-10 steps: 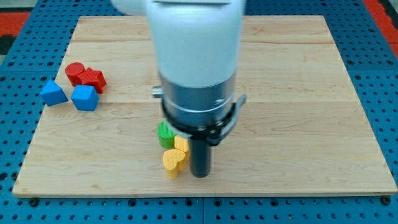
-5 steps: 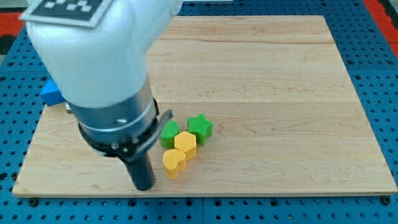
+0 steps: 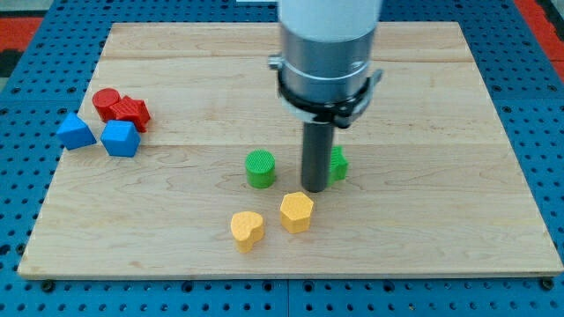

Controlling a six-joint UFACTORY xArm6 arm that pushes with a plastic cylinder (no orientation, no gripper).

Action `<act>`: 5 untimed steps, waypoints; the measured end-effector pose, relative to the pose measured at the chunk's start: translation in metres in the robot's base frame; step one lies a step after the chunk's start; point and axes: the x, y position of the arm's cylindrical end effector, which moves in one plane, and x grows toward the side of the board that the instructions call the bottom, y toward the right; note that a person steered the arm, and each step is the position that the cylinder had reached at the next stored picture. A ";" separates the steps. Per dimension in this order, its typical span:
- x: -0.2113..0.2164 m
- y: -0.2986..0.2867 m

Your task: Move the green star towards the top right

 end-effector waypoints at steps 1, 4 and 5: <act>-0.018 0.025; -0.070 0.052; -0.021 0.045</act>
